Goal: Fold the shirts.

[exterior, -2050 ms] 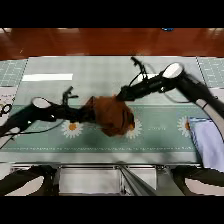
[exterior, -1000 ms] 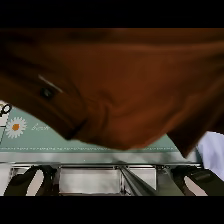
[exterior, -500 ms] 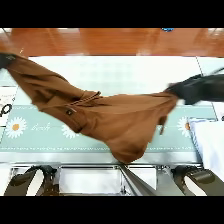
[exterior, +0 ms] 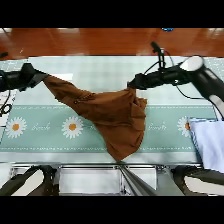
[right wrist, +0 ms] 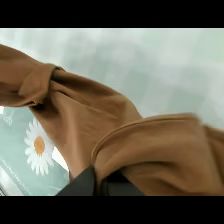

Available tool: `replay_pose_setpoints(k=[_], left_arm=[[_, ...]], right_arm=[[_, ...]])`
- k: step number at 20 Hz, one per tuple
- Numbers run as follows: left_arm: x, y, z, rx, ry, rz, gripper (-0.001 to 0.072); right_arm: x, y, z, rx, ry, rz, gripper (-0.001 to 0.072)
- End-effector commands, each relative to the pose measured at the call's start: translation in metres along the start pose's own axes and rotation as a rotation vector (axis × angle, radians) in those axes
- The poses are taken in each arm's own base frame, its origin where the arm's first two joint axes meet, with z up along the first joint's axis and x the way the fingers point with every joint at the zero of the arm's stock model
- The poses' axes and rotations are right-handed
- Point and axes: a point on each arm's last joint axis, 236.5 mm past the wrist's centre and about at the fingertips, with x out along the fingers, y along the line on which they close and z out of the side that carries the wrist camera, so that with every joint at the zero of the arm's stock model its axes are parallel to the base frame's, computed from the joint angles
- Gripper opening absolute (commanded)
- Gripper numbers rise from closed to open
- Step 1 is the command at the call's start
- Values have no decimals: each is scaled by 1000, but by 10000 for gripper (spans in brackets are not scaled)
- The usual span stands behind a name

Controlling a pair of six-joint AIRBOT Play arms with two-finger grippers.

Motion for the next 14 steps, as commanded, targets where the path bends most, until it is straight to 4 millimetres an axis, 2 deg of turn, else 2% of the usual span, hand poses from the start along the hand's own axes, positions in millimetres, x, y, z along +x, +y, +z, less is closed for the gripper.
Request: replay_pose_setpoints(k=[1, 2, 3, 4, 6, 7, 8, 10, 12, 14], left_arm=[[45, 38, -16, -111, 89, 33, 501], [50, 42, -26, -130, 132, 32, 508], [50, 46, -31, -140, 162, 33, 508], [45, 50, -31, -154, 172, 31, 508], [33, 54, -38, -183, 216, 16, 507], [29, 52, -49, -189, 265, 1, 506], [29, 48, -69, -185, 333, -18, 506], [37, 44, -119, -209, 462, -29, 505], [47, 44, -173, -217, 577, -16, 505], [57, 52, -205, -223, 617, 14, 505]], right_arm=[[36, -19, 24, 53, 7, 44, 283], [32, -21, 31, 41, -1, 38, 414], [22, -28, 37, 26, -3, 14, 418], [2, -37, 42, 30, 10, -7, 417], [-51, -61, 43, 77, 25, -44, 414], [-77, -79, 40, 106, 22, -85, 409], [-102, -103, 31, 159, 16, -151, 408], [-133, -138, 1, 271, -6, -240, 408], [-139, -155, -38, 353, -30, -267, 408], [-136, -161, -76, 378, -33, -284, 408]])
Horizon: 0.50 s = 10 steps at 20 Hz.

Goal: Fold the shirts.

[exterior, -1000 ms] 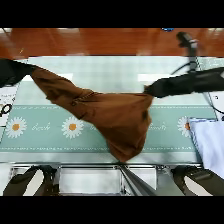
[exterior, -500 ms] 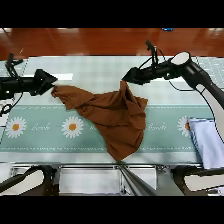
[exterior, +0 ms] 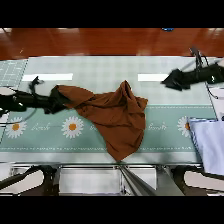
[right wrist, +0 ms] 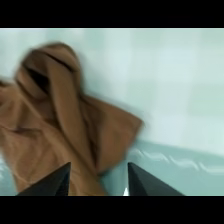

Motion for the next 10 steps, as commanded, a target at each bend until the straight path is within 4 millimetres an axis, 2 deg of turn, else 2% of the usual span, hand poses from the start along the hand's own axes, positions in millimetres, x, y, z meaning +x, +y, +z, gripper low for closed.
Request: replay_pose_setpoints(k=[1, 3, 5, 8, 10], left_arm=[[38, 20, -47, -47, 114, 33, 505], [47, 21, -51, -73, 123, 28, 505], [58, 19, -45, -80, 96, 29, 505], [79, 10, -36, -144, 64, -11, 505], [89, 18, -29, -149, 32, 21, 504]], right_arm=[[-3, -40, -53, 76, -9, -58, 408], [1, -41, -76, 75, 5, -60, 408], [4, -40, -88, 77, 14, -47, 408], [6, -40, -93, 86, 21, -43, 408], [6, -39, -94, 87, 29, -40, 408]])
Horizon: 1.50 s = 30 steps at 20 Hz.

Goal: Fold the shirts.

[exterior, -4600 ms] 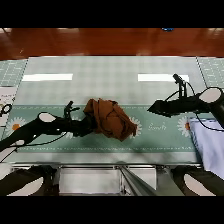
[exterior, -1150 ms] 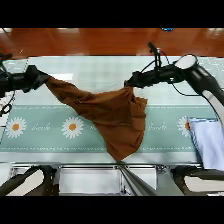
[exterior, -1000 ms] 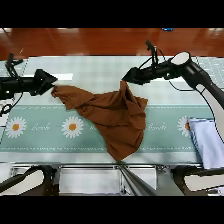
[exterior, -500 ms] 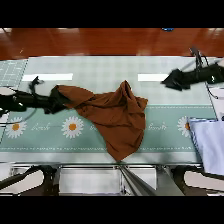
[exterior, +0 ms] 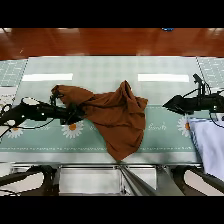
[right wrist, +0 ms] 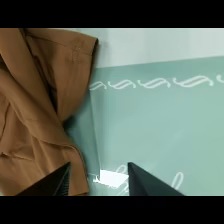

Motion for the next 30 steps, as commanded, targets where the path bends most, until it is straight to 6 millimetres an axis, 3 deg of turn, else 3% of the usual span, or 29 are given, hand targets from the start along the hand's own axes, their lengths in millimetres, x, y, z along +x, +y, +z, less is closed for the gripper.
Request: replay_pose_setpoints(k=[1, 2, 3, 4, 8, 11, 14, 17, 22, 24, 26, 28, 30], left_arm=[[18, 8, 17, -38, -70, 22, 498], [18, 9, 20, -38, -78, 26, 384], [17, 7, 22, -33, -82, 22, 111], [13, 1, 25, 0, -88, 12, 15], [-14, -32, 40, 93, -72, -71, 15], [-28, -52, 46, 138, -67, -106, 15], [-32, -63, 51, 167, -77, -118, 15], [-34, -65, 53, 171, -80, -120, 15], [-34, -65, 56, 169, -92, -116, 15], [-34, -65, 55, 169, -88, -117, 15], [-34, -66, 55, 163, -88, -123, 15], [-48, -83, 62, 139, -133, -190, 15], [-90, -111, 80, 172, -245, -280, 15]], right_arm=[[1, -1, -9, 4, 17, 6, 408], [1, 0, -11, 3, 25, 7, 408], [1, 0, -15, 1, 40, 6, 408], [1, -1, -19, -2, 59, 4, 408], [2, -10, -46, -12, 161, -26, 408], [21, -15, -88, 85, 259, 8, 408], [49, 7, -142, 67, 398, 64, 407], [76, 22, -168, -33, 446, 8, 408], [118, 40, -166, -5, 378, -32, 405], [128, 65, -160, -36, 346, 18, 256], [131, 90, -147, -113, 297, 59, 27], [117, 118, -126, -219, 247, 97, 29], [75, 142, -79, -321, 129, 91, 28]])
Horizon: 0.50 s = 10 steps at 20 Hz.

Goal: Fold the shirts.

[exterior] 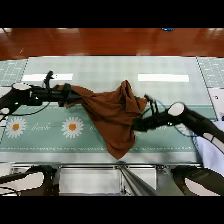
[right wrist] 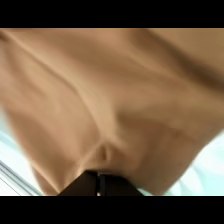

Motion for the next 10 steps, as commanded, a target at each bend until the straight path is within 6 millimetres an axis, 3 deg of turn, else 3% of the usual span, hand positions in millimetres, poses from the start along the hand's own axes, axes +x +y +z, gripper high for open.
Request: replay_pose_setpoints(k=[1, 3, 5, 7, 10], left_arm=[[-56, -53, 43, 50, -185, -135, 15], [-126, -107, 76, 173, -382, -230, 15], [-207, -170, 93, 252, -577, -371, 15], [-281, -234, 82, 351, -729, -513, 15], [-357, -303, 40, 557, -889, -554, 15]], right_arm=[[-78, 38, 62, -172, -198, -39, 28], [-176, 59, 109, -285, -412, -117, 27], [-277, 84, 134, -400, -613, -244, 26], [-368, 133, 134, -505, -812, -289, 27], [-454, 202, 99, -647, -1023, -297, 27]])
